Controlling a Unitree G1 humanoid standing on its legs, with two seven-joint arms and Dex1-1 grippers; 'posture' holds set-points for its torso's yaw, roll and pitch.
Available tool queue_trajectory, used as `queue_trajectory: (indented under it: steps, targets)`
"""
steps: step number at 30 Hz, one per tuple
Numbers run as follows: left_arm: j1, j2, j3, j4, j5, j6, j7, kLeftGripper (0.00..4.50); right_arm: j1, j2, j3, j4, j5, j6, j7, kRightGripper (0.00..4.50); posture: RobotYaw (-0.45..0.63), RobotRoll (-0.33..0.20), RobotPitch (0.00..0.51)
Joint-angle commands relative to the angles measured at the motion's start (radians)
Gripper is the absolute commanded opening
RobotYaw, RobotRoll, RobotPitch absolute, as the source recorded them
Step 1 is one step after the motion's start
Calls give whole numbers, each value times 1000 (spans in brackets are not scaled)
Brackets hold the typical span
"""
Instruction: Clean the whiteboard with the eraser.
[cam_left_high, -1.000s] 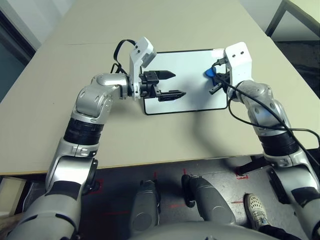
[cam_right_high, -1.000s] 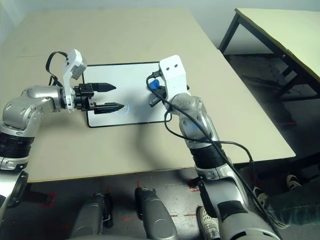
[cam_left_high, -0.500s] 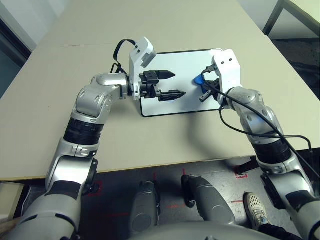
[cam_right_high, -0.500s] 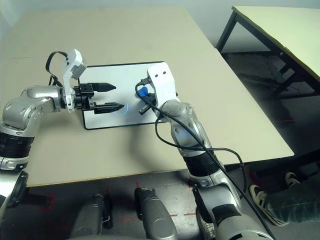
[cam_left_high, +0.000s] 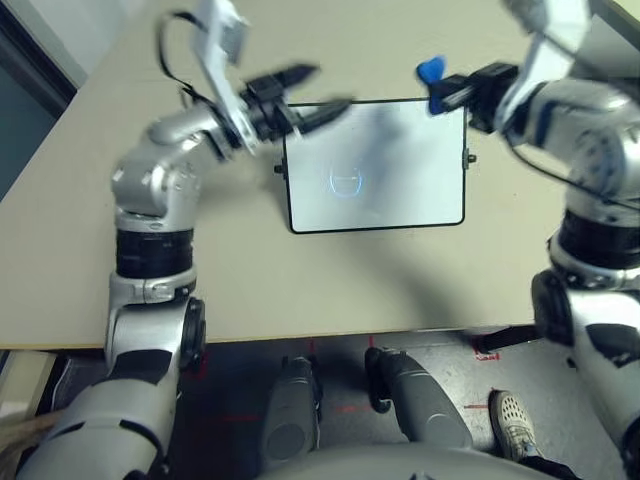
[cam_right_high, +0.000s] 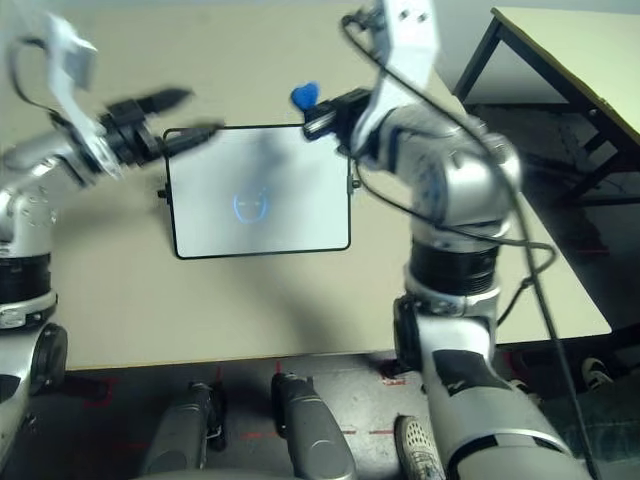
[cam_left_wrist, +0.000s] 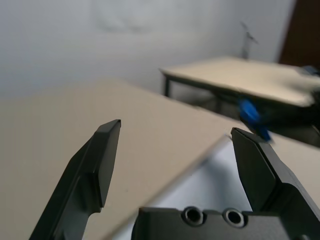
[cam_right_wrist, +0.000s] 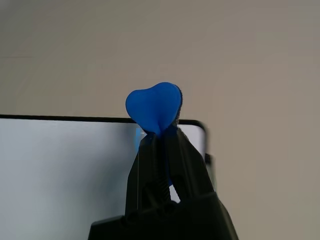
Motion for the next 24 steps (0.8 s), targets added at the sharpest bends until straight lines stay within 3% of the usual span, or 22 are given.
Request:
queue_trajectory:
  steps: [1,7,13,24]
  targets:
    - [50,69,93,98,77,-119,102,4500,78,-56,1,104,-18,-54,-27,0,-82,0,128]
    - [190,121,176,291,99,-245,143,4500,171,-57,20,268,-15,-126,-55,0,-59,0,122]
    - [317,78,180,346,85,-287,173,4500,216,-22,26,396,-18,-162,-87,0,-50,0,121]
    - [342,16,118,309,77,-262,181,4500,240,13,25,434,-14,-167,-133,0,-49,0,119]
